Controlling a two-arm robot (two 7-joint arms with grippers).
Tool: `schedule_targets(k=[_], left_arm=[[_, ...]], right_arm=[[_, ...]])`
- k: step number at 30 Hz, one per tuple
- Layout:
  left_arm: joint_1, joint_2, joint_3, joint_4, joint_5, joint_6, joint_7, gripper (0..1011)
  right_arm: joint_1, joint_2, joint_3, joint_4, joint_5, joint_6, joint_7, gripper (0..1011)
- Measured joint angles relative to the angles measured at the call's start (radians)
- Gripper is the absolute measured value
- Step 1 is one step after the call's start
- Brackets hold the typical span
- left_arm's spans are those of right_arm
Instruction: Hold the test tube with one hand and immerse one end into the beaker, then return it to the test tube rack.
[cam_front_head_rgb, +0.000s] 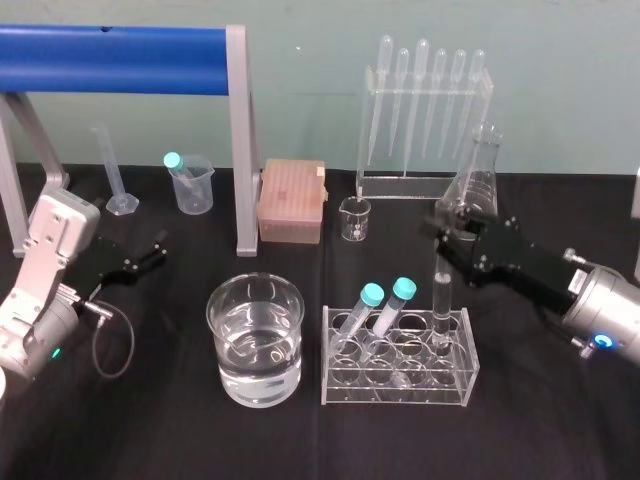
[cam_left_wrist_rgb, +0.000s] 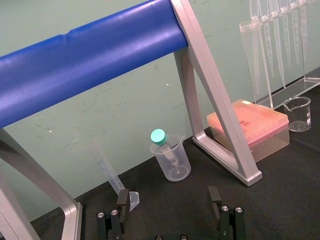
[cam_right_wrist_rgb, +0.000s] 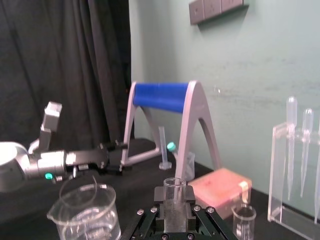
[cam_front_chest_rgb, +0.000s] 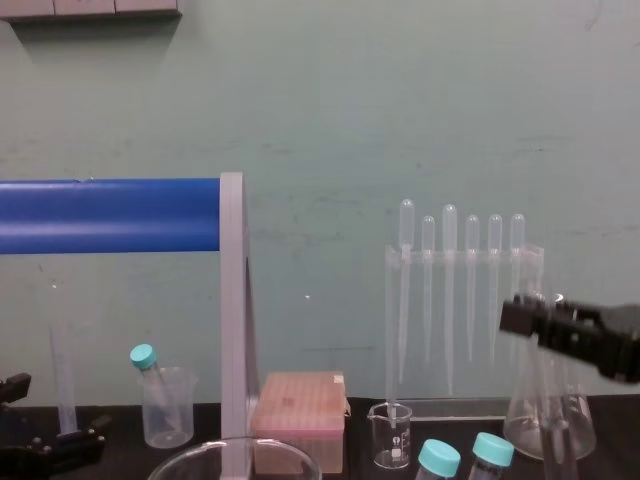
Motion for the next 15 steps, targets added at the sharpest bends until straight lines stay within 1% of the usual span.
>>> schedule_targets(k=[4,6,10,11,12,13,15], left_arm=[[0.0,0.0,0.0,0.0,0.0,0.0,0.0,1000],[0.0,0.0,0.0,0.0,0.0,0.0,0.0,1000],[0.0,0.0,0.0,0.0,0.0,0.0,0.0,1000],[0.0,0.0,0.0,0.0,0.0,0.0,0.0,1000],[0.0,0.0,0.0,0.0,0.0,0.0,0.0,1000],[0.0,0.0,0.0,0.0,0.0,0.0,0.0,1000],[0.0,0.0,0.0,0.0,0.0,0.0,0.0,1000]], right_arm=[[0.0,0.006,0.016,-0.029,0.033,-0.003,0.005,225],[0.0,0.01,0.023,-0.04,0.039,-0.011,0.006,225],[0.01,0.012,0.049,-0.06,0.06,-0.049,0.013,226],[0.014,0.011,0.053,-0.06,0.064,-0.057,0.016,226],[0.024,0.003,0.06,-0.055,0.074,-0.077,0.025,226],[0.024,0.003,0.06,-0.055,0.074,-0.077,0.025,225],[0.043,-0.016,0.066,-0.03,0.09,-0.104,0.042,226]])
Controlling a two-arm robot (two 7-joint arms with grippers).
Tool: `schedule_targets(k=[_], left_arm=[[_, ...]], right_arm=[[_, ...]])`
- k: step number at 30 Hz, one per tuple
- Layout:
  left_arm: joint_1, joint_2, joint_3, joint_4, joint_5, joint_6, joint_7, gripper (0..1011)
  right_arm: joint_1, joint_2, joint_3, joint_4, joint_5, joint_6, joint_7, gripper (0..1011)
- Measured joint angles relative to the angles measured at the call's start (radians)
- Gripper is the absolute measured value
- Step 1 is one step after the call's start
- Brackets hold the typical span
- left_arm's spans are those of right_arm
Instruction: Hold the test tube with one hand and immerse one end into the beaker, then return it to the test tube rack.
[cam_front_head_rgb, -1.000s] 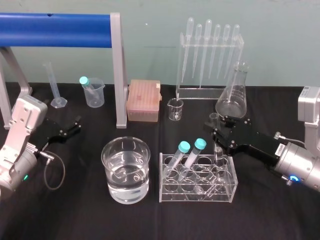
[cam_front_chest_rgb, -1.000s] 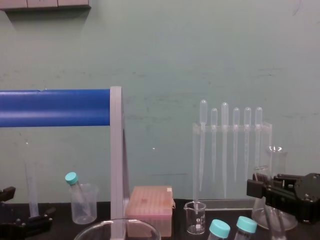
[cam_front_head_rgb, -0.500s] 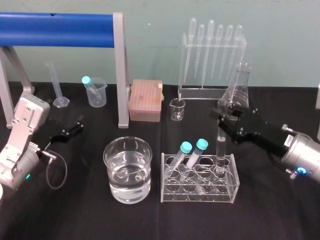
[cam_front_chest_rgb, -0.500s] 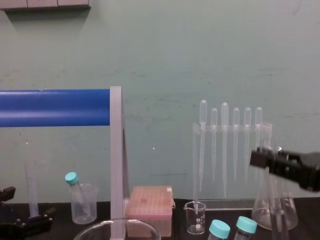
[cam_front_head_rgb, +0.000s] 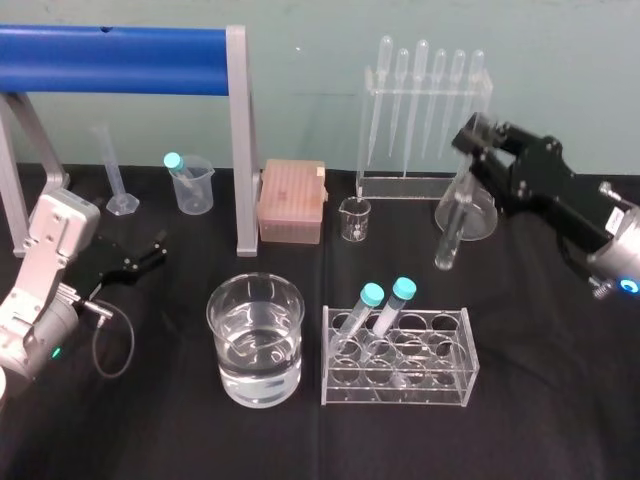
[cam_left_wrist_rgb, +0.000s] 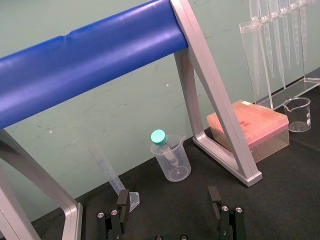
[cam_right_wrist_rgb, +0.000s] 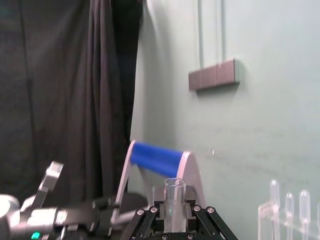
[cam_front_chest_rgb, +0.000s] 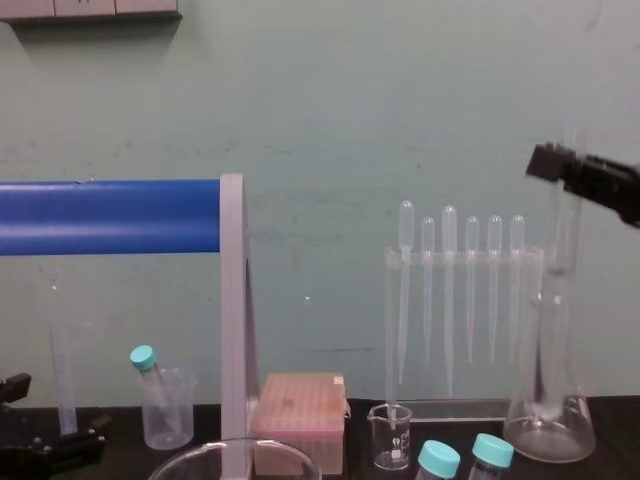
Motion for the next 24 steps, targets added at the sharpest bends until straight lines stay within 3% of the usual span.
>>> schedule_targets(k=[6,13,24], left_arm=[[0.0,0.0,0.0,0.0,0.0,0.0,0.0,1000],[0.0,0.0,0.0,0.0,0.0,0.0,0.0,1000],[0.0,0.0,0.0,0.0,0.0,0.0,0.0,1000]], right_arm=[[0.058,-0.055,-0.008,0.101,0.031,-0.033,0.047,225],[0.122,-0.092,-0.048,0.219,0.0,-0.03,0.056,225],[0.131,-0.097,-0.052,0.236,-0.013,-0.033,0.055,226]])
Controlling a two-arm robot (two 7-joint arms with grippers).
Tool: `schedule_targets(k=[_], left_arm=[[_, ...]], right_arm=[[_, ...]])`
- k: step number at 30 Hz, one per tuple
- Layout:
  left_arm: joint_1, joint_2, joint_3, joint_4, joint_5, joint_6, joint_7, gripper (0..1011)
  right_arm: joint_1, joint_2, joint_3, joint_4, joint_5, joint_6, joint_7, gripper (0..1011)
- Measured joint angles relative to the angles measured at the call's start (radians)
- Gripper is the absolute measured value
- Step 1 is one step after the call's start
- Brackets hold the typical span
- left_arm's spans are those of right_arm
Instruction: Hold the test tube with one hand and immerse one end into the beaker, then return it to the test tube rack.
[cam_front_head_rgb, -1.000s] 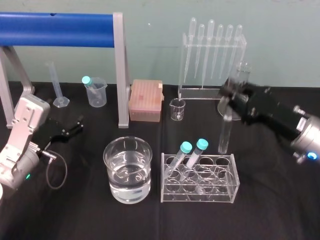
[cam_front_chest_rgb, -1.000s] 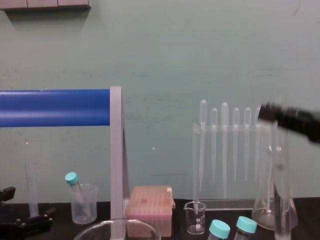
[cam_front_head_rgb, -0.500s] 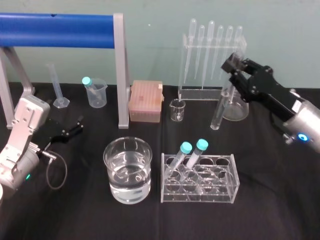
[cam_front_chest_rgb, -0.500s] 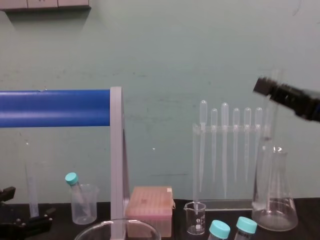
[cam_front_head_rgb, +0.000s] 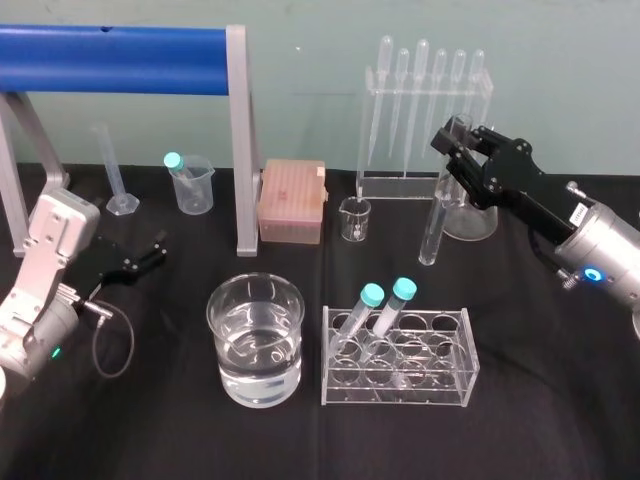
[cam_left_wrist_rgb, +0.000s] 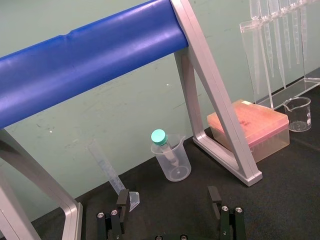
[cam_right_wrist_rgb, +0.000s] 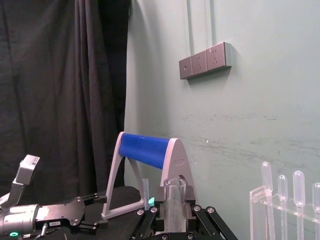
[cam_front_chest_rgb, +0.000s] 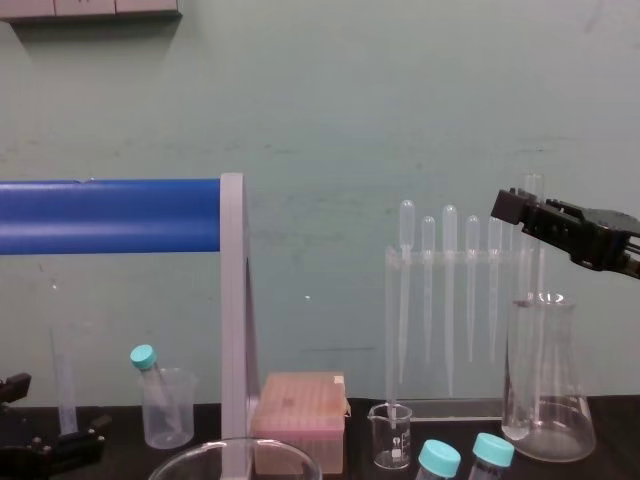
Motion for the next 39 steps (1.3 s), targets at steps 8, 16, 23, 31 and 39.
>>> schedule_targets(k=[8,16,23,31,39], left_arm=[[0.0,0.0,0.0,0.0,0.0,0.0,0.0,1000],[0.0,0.0,0.0,0.0,0.0,0.0,0.0,1000],[0.0,0.0,0.0,0.0,0.0,0.0,0.0,1000],[0.0,0.0,0.0,0.0,0.0,0.0,0.0,1000],[0.0,0.0,0.0,0.0,0.0,0.0,0.0,1000]], right_arm=[[-0.002,0.001,0.001,-0.004,0.002,0.001,0.0,225],[-0.003,0.002,0.002,-0.006,0.003,0.002,0.0,225],[-0.004,0.003,0.002,-0.007,0.004,0.003,0.0,225],[-0.004,0.003,0.002,-0.008,0.005,0.003,0.0,225],[-0.002,0.002,0.001,-0.007,0.007,0.003,0.006,225]])
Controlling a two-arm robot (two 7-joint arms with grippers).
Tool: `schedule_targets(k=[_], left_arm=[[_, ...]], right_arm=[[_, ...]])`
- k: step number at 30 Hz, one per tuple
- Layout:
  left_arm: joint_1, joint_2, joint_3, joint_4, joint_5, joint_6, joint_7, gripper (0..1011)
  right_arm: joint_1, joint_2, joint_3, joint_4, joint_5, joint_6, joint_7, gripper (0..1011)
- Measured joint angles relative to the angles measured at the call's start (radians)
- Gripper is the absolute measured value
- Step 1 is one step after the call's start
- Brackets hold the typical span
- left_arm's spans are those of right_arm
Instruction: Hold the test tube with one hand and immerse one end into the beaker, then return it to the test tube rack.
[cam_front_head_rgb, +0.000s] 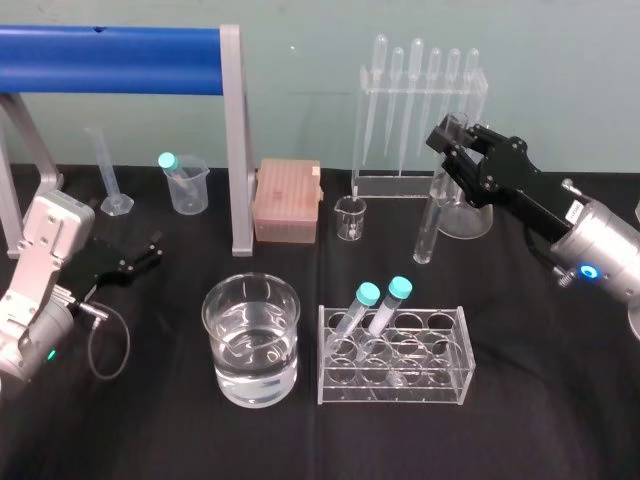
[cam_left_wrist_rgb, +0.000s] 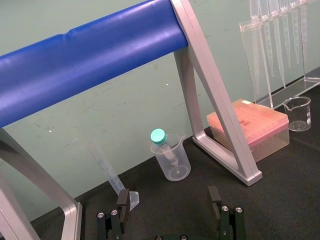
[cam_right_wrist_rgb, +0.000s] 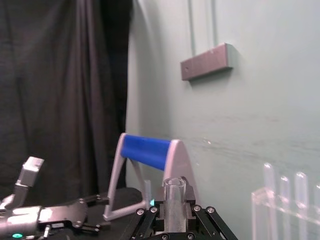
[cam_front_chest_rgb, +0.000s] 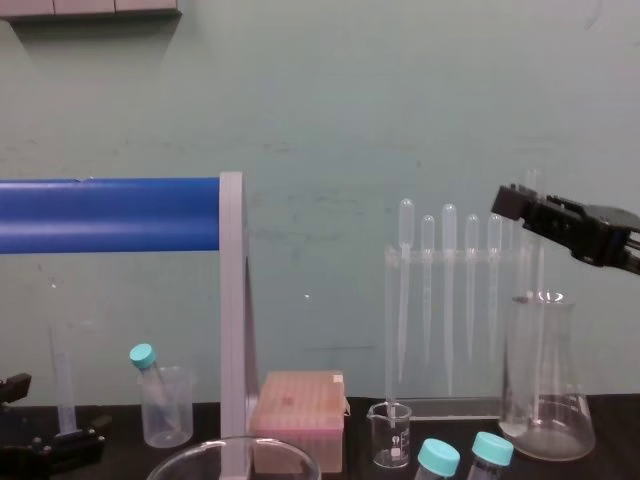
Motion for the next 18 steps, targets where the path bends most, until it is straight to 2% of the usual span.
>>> schedule_targets(k=[4,9,11,13,16,18], left_arm=[[0.0,0.0,0.0,0.0,0.0,0.0,0.0,1000],[0.0,0.0,0.0,0.0,0.0,0.0,0.0,1000],[0.0,0.0,0.0,0.0,0.0,0.0,0.0,1000],[0.0,0.0,0.0,0.0,0.0,0.0,0.0,1000],[0.0,0.0,0.0,0.0,0.0,0.0,0.0,1000],[0.0,0.0,0.0,0.0,0.0,0.0,0.0,1000]], right_arm=[[0.027,-0.02,-0.005,0.018,0.027,-0.008,0.06,226],[0.086,-0.066,-0.026,0.045,0.082,-0.015,0.165,225],[0.133,-0.101,-0.056,0.062,0.116,-0.001,0.24,225],[0.143,-0.11,-0.065,0.066,0.124,0.004,0.255,225],[0.189,-0.151,-0.111,0.084,0.154,0.033,0.335,225],[0.205,-0.164,-0.128,0.092,0.161,0.047,0.361,225]])
